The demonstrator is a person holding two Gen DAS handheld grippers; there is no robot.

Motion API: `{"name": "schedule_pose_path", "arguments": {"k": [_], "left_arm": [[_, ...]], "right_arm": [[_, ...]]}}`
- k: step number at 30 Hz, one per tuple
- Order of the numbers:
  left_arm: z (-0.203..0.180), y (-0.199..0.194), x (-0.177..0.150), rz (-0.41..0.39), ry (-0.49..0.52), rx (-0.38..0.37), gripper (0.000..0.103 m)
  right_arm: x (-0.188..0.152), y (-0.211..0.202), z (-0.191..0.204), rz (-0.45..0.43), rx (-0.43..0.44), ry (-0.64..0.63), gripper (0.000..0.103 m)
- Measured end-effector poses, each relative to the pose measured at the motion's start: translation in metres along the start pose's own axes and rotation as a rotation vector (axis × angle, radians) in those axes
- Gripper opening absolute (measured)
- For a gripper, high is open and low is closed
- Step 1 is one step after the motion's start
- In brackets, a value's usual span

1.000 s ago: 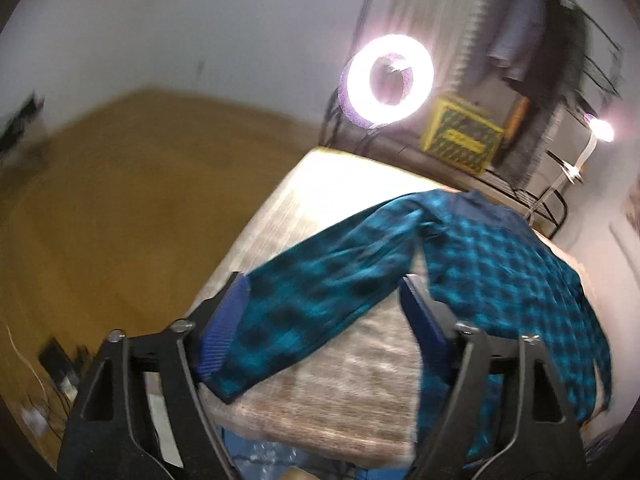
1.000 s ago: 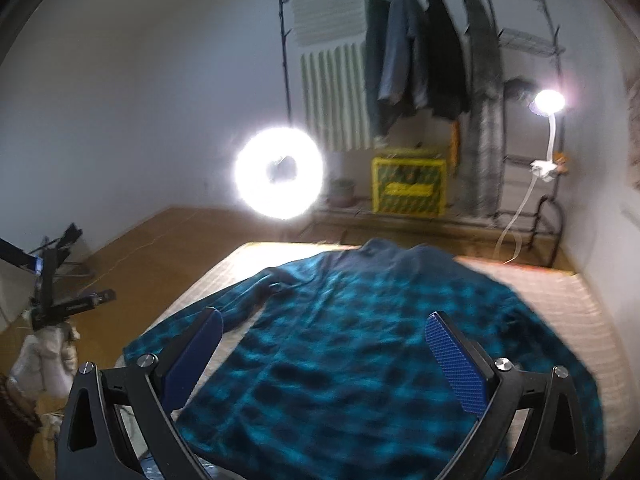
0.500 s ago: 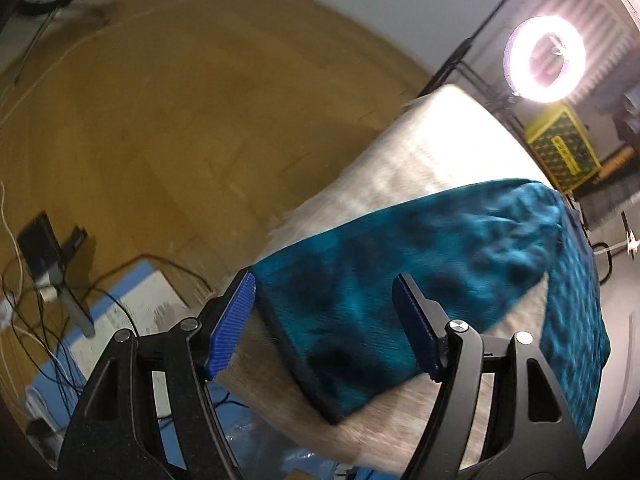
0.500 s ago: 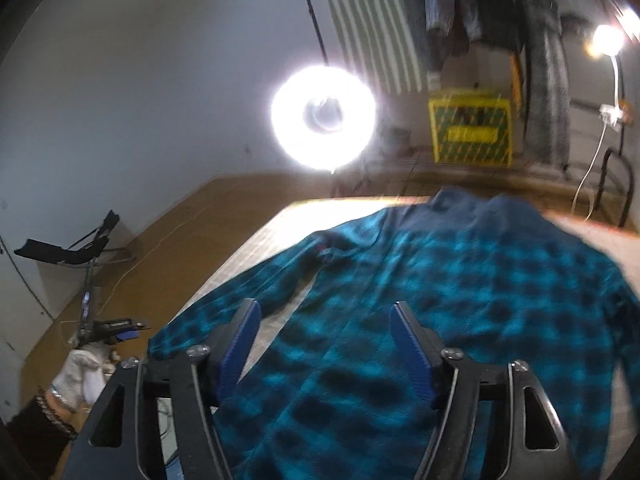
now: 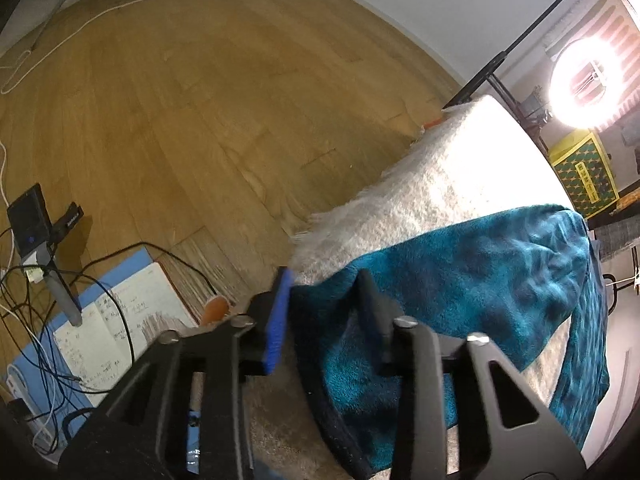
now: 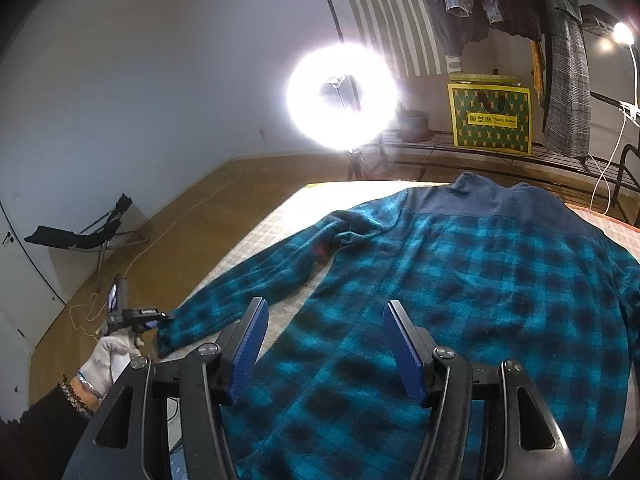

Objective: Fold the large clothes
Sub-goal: 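Lower the left gripper to the side edge of the plaid shirt, then close the left gripper on the shirt's side edge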

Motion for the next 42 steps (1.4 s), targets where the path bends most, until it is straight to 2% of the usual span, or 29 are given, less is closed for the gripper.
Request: {"name": "schedule_pose_path", "arguments": {"k": [1, 6, 9, 12, 15, 17, 19, 24, 28, 31, 35, 37, 40, 42], "left_arm": [[-0.002, -0.002, 0.001, -0.008, 0.006, -0.016, 0.014], [-0.022, -0.026, 0.009, -0.083, 0.065, -0.070, 0.013], [-0.037, -0.046, 0.014, -0.127, 0.074, -0.129, 0.012], [-0.054, -0.066, 0.016, -0.163, 0.094, -0.169, 0.012], [-0.076, -0.086, 0.014, -0.186, 0.120, -0.231, 0.012], [-0.096, -0.101, 0.008, -0.204, 0.163, -0.269, 0.012], [-0.117, -0.115, 0.001, -0.209, 0.193, -0.317, 0.012], [-0.180, -0.158, -0.026, -0.220, 0.282, -0.457, 0.012], [-0.228, -0.194, -0.050, -0.228, 0.380, -0.556, 0.012], [-0.264, -0.216, -0.080, -0.200, 0.453, -0.638, 0.012], [-0.306, -0.237, -0.132, -0.119, 0.547, -0.764, 0.012], [-0.319, -0.244, -0.157, -0.075, 0.587, -0.818, 0.012], [-0.331, -0.251, -0.193, -0.001, 0.636, -0.881, 0.012], [-0.332, -0.252, -0.209, 0.040, 0.657, -0.901, 0.012]], "right_arm": [[-0.001, 0.001, -0.002, 0.003, -0.003, 0.001, 0.063], [-0.003, 0.003, -0.010, 0.010, -0.019, 0.005, 0.063], [-0.004, 0.004, -0.010, 0.020, -0.022, 0.006, 0.061], [-0.009, 0.007, -0.008, 0.043, -0.010, 0.004, 0.056], [-0.016, 0.009, -0.008, 0.070, 0.005, 0.003, 0.046], [-0.023, 0.012, -0.007, 0.102, 0.029, 0.009, 0.039], [-0.031, 0.014, -0.007, 0.130, 0.051, 0.013, 0.037], [-0.056, 0.018, -0.007, 0.202, 0.086, 0.022, 0.035], [-0.065, 0.012, -0.014, 0.216, 0.087, 0.035, 0.035], [-0.059, 0.003, -0.023, 0.197, 0.082, 0.061, 0.035], [-0.042, -0.014, -0.037, 0.162, 0.076, 0.091, 0.036], [-0.033, -0.021, -0.043, 0.161, 0.069, 0.088, 0.040], [-0.013, -0.024, -0.055, 0.159, 0.101, 0.118, 0.040], [0.003, -0.016, -0.061, 0.155, 0.087, 0.101, 0.039]]}}
Point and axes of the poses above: each gripper's, at about its wrist camera, not at the fingertips, and y roughly the way its jaws point, z to its left, x to its top, the point moved 7 cm from there along y, roughly the way its jaws point, and after that the axes turned 6 degrees about -z, right-handed, at the moved point
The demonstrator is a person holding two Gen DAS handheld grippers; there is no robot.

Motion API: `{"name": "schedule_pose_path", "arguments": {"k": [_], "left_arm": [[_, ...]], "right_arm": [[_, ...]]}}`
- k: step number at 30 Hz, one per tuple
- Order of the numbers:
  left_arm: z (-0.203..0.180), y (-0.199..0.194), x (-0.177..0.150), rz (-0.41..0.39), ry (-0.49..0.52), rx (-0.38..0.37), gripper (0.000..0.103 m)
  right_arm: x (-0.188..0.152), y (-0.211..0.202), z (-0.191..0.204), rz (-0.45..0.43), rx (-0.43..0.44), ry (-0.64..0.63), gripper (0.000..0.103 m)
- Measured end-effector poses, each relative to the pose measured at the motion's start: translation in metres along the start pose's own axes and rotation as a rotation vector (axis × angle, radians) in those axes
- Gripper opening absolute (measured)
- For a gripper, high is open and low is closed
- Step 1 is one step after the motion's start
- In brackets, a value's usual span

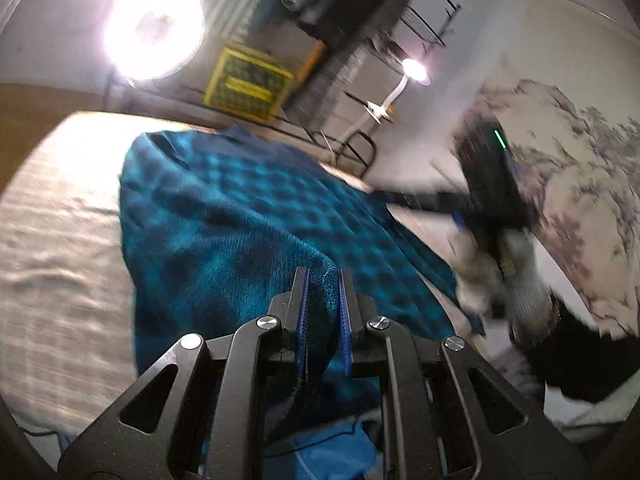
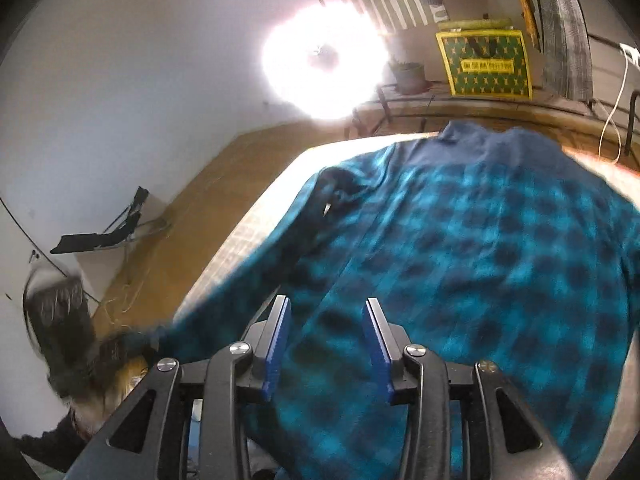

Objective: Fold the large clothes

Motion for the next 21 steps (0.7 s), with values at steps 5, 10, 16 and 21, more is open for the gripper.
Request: {"name": "schedule_pose_path", "arguments": {"k": [5, 10, 16, 21], "left_arm": [[-0.008, -0.005, -0.024, 0.060, 0.014, -0.028, 0.012], [-0.007, -0.007, -0.049, 0.123, 0.043, -0.026, 0.012], [-0.001, -0.008, -0.075, 0.206, 0.126, -0.010, 0.012], [0.007, -0.008, -0.082, 0.246, 0.142, -0.011, 0.012]], "right_arm": [[0.052, 0.068, -0.006, 0.043, 0.049, -0.010, 0.031], [0.087, 0.172, -0.011, 0.117, 0.114, 0.045, 0.033], [0.093, 0.270, -0.038, 0.175, 0.025, 0.123, 0.043], [0.072, 0.304, -0.062, 0.217, -0.020, 0.198, 0.004]]}}
Point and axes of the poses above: each gripper's, at about its wrist camera, not at the fingertips, and y roughly the way its jaws point, z to its left, x to its top, the point moved 7 cm from there along y, roughly the way its jaws point, and after that the axes turned 6 degrees about -z, right-handed, at the moved point
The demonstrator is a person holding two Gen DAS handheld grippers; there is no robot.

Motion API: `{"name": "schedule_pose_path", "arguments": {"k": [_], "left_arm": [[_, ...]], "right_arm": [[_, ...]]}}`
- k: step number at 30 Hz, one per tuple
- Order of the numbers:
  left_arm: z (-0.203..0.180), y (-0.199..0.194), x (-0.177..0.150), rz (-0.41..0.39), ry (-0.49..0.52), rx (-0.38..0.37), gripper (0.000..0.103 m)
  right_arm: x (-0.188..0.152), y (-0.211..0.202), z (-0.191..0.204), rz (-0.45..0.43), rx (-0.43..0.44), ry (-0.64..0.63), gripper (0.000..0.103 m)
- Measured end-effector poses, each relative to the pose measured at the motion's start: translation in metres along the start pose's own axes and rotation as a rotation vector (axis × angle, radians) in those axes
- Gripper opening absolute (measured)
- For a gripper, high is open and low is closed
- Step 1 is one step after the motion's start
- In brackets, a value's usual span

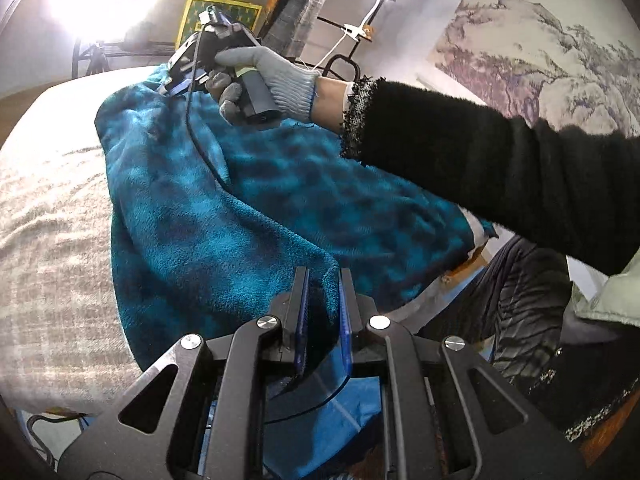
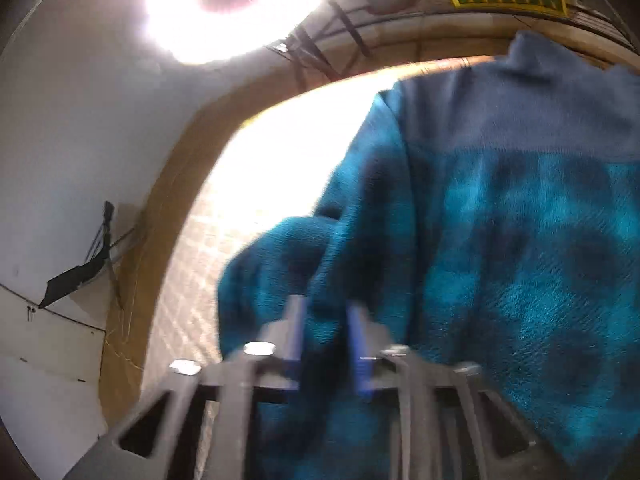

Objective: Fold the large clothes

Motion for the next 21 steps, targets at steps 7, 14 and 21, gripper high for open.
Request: {"name": "schedule_pose_path", "arguments": {"k": [7, 14, 21], "left_arm": [[-0.006, 0.004, -0.012, 0.043, 0.094, 0.061, 0.013], [-0.013, -0.021, -0.021, 0.039, 0.063, 0.026, 0.031], [0.043, -0.051, -0.014, -0.071, -0.191, 0.092, 0.041]], "right_arm": [[-0.002, -0.035, 0.003, -0.060, -0.081, -0.062, 0.035], [-0.035, -0.146, 0.028, -0.144, 0.070, -0.046, 0.036], [-0.106, -0.291, 0.059, -0.205, 0.216, -0.151, 0.038]]}}
Point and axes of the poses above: each gripper's, at about its wrist camera, not at the fingertips, and y roughly the way its jaws point, z to its left, x to its top, the point moved 7 cm from there along y, roughly the way its jaws point, and after that the axes turned 6 degrees about -z, right-handed, at the moved point
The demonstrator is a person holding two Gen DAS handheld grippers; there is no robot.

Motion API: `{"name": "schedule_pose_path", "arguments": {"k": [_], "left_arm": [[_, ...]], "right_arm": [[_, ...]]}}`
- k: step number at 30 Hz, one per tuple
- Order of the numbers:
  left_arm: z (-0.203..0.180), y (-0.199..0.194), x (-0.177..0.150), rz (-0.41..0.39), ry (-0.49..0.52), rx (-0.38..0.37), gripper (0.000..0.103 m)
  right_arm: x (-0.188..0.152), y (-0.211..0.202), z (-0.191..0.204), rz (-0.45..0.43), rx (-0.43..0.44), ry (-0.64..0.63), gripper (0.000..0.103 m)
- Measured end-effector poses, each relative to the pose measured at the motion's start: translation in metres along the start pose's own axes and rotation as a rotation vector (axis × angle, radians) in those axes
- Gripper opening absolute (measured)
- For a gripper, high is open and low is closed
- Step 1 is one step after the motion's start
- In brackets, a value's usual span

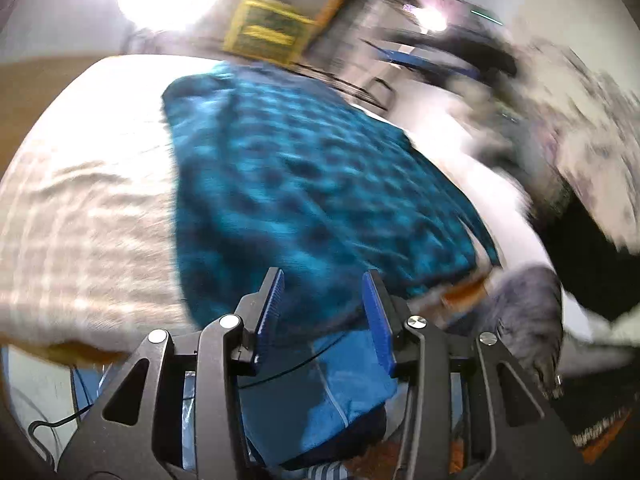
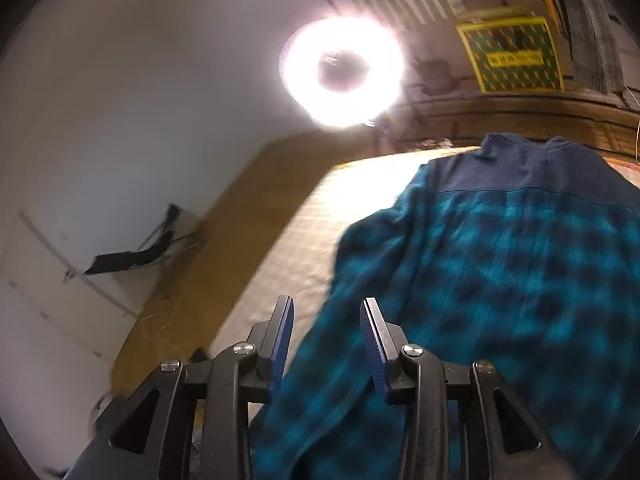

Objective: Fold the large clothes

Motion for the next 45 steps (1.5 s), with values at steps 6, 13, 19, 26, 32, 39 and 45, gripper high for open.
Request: {"name": "schedule_pose_path", "arguments": {"k": [6, 13, 19, 26, 32, 39, 45], "left_arm": [[0.034, 0.035, -0.015, 0.107, -0.102, 0.045, 0.041], [0.040, 0.064, -0.041, 0.199, -0.124, 0.092, 0.041], [0.040, 0.076, -0.049, 0.199, -0.193, 0.078, 0.020], [0.033, 0.059, -0.040, 0.113, -0.197, 0.075, 0.006], [0.025, 0.021, -0.024, 0.015, -0.167, 0.103, 0.005], [0.051, 0.024, -0.028, 0.037, -0.153, 0.210, 0.005], [0.060, 0.030, -0.043, 0.078, -0.169, 0.234, 0.008]], "right_arm": [[-0.067, -0.071, 0.044, -0.011, 0.020, -0.076, 0.040], [-0.150, -0.037, 0.035, 0.130, -0.030, -0.003, 0.039], [-0.201, 0.046, 0.030, 0.328, -0.147, -0.110, 0.034], [-0.218, 0.073, 0.004, 0.391, -0.189, -0.054, 0.008], [-0.205, 0.062, 0.021, 0.314, -0.053, 0.022, 0.000], [-0.187, 0.058, 0.021, 0.246, -0.139, -0.055, 0.001], [-0.187, 0.067, 0.015, 0.256, -0.131, -0.019, 0.045]]}}
Point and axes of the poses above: each gripper's, at about its wrist camera, not at the fingertips, and y roughly the way its jaws point, z to its left, x to its top, the point moved 7 cm from there along y, roughly the way its jaws point, and after that the axes turned 6 degrees about -z, right-handed, at the moved point
